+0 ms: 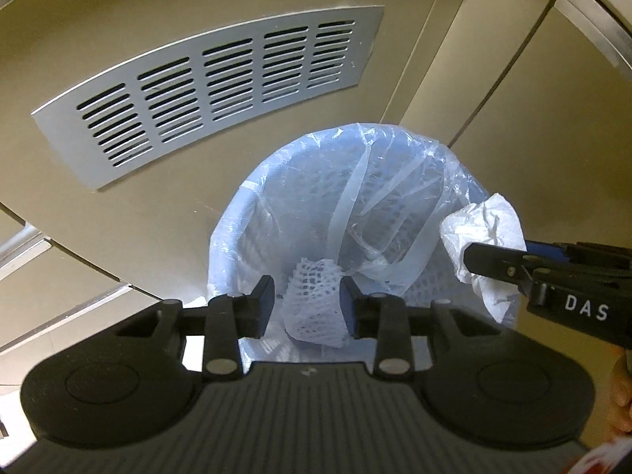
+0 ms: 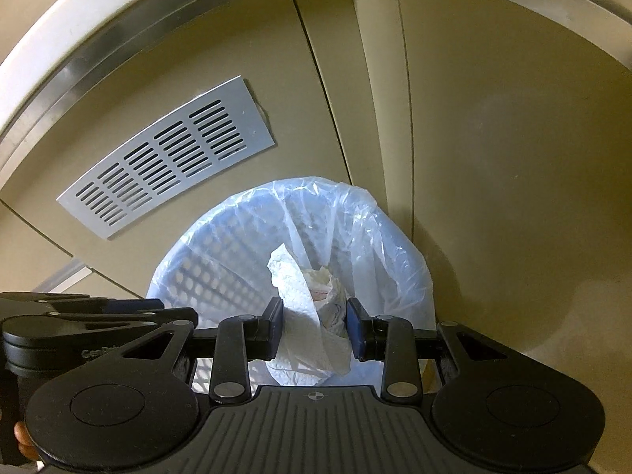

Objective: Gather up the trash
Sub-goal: 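Open both tools to drop the tissue and mesh net into the bin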

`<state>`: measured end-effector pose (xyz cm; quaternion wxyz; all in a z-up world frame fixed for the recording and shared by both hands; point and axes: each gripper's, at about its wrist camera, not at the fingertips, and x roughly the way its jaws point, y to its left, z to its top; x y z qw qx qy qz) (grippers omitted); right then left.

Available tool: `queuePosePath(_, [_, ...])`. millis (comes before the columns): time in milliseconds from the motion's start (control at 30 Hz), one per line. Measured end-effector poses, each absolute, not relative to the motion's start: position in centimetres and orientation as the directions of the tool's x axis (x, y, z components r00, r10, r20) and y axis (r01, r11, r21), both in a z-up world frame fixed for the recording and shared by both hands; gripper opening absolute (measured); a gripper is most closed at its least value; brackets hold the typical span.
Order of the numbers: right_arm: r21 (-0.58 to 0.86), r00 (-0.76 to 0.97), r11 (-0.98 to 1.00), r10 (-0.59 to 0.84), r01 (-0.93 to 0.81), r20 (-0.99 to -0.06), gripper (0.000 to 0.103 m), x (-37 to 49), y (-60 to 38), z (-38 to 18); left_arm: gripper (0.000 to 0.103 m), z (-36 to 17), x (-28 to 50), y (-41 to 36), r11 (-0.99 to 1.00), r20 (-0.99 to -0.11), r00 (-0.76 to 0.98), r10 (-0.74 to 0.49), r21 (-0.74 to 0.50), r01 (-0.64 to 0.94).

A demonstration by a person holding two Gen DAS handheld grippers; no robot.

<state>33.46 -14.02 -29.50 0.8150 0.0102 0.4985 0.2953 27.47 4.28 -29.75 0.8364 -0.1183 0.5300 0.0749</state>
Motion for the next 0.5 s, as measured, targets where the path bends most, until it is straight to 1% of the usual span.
queuePosePath(100, [0.316, 0.321, 0.821, 0.497, -0.476, -0.806, 0.033, 33.5, -13.7, -29.6, 0.032, -29.4, 27.2, 4.4, 0.962, -0.901, 0.433, 0.002, -0.117, -0.248])
queuePosePath(133, [0.320, 0.314, 0.817, 0.500, -0.479, -0.807, 0.035, 33.5, -13.6, -29.7, 0.032, -29.2, 27.2, 4.4, 0.963, -0.901, 0.435, 0.004, -0.114, -0.246])
queuePosePath(167, [0.324, 0.306, 0.816, 0.501, -0.479, -0.809, 0.041, 33.6, -13.4, -29.9, 0.032, -29.1, 27.1, 4.4, 0.963, -0.899, 0.437, 0.006, -0.113, -0.245])
queuePosePath(200, [0.326, 0.302, 0.816, 0.500, -0.477, -0.811, 0.046, 33.6, -13.3, -30.0, 0.032, -29.1, 27.1, 4.4, 0.962, -0.899, 0.438, 0.006, -0.114, -0.247])
queuePosePath(233, [0.327, 0.305, 0.817, 0.501, -0.476, -0.810, 0.054, 33.6, -13.3, -30.1, 0.032, -29.0, 27.0, 4.5, 0.961, -0.899, 0.439, 0.005, -0.117, -0.250])
queuePosePath(267, [0.326, 0.311, 0.818, 0.503, -0.474, -0.806, 0.057, 33.5, -13.3, -30.0, 0.032, -28.9, 26.9, 4.5, 0.960, -0.898, 0.440, 0.003, -0.121, -0.253])
queuePosePath(400, [0.328, 0.315, 0.805, 0.517, -0.495, -0.796, 0.061, 33.2, -13.2, -30.0, 0.032, -28.7, 26.6, 4.5, 0.959, -0.897, 0.441, 0.006, -0.120, -0.256])
queuePosePath(500, [0.326, 0.310, 0.803, 0.516, -0.499, -0.799, 0.065, 33.0, -13.2, -30.0, 0.032, -28.5, 26.3, 4.4, 0.960, -0.899, 0.439, 0.007, -0.116, -0.254])
